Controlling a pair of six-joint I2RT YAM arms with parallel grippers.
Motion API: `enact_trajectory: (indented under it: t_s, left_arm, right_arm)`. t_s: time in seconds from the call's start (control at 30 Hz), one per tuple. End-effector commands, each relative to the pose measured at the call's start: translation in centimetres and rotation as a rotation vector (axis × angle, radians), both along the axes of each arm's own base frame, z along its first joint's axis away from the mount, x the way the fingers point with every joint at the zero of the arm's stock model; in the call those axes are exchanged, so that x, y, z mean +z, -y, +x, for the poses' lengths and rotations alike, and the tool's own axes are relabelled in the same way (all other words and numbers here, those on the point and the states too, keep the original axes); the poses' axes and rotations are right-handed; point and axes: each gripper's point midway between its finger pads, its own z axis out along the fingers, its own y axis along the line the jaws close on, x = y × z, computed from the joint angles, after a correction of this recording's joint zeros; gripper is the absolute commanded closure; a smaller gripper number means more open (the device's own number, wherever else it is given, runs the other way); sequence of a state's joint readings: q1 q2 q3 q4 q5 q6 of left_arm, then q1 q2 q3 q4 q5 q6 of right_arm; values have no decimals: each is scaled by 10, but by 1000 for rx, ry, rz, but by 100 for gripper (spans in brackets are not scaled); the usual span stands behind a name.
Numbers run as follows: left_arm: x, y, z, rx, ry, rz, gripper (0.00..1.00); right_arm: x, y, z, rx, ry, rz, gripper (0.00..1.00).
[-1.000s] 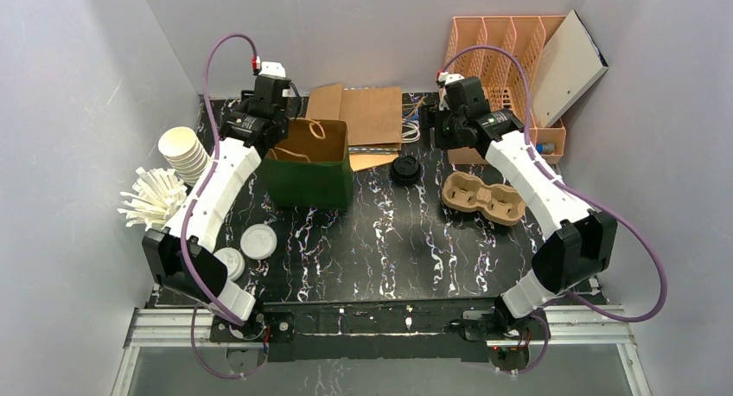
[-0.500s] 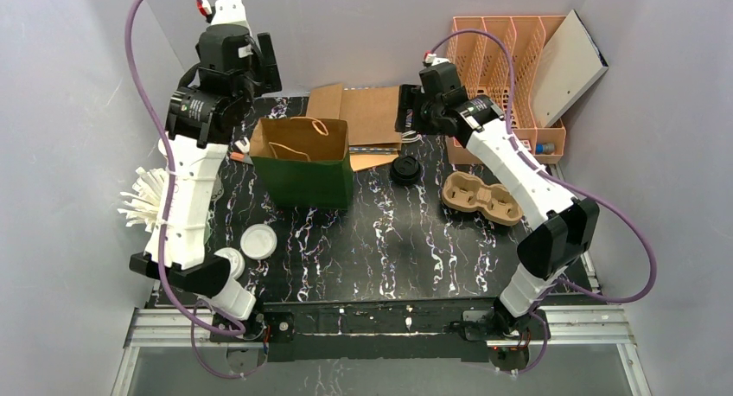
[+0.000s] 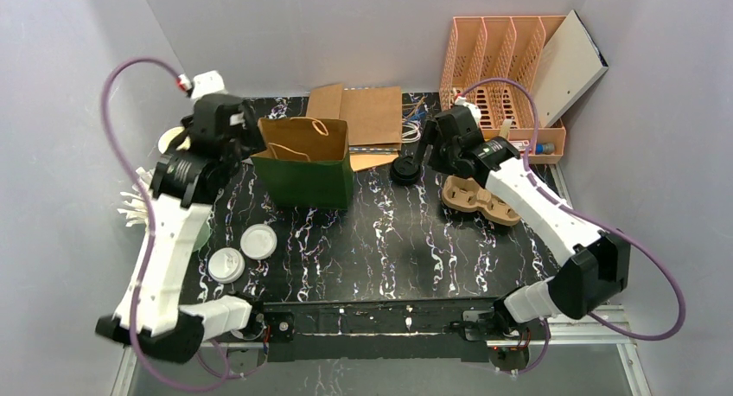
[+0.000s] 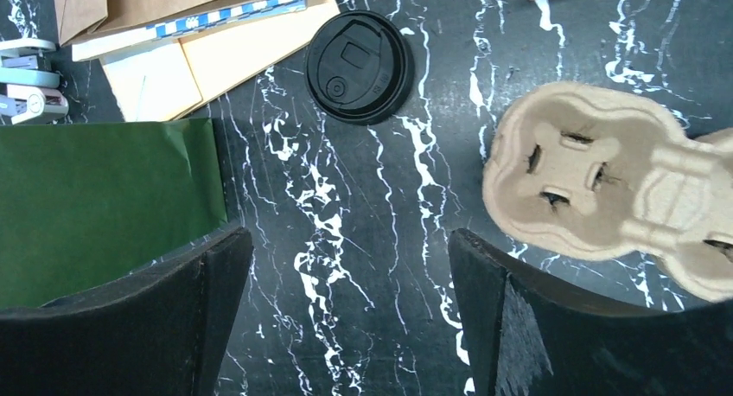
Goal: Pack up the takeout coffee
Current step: Move the takeout bag to the center of the board, then pick up the coffee cup.
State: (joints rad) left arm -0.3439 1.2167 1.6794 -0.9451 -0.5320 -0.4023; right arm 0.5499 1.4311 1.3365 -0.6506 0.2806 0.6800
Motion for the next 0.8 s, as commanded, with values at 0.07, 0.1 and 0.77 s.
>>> enact_trajectory:
  t_s: [0.07, 0.1, 0.77]
  left_arm:
    - [45, -62, -68, 242, 245, -5, 31]
    - [47, -66, -74, 258, 250, 1, 31]
    - [11, -89, 23, 204, -63, 421, 59]
  right_arm:
    - [31, 29, -8, -71, 145, -7, 8]
    - [32, 30, -12, -63, 151, -10, 8]
    - [45, 3, -22, 115, 215, 96, 13]
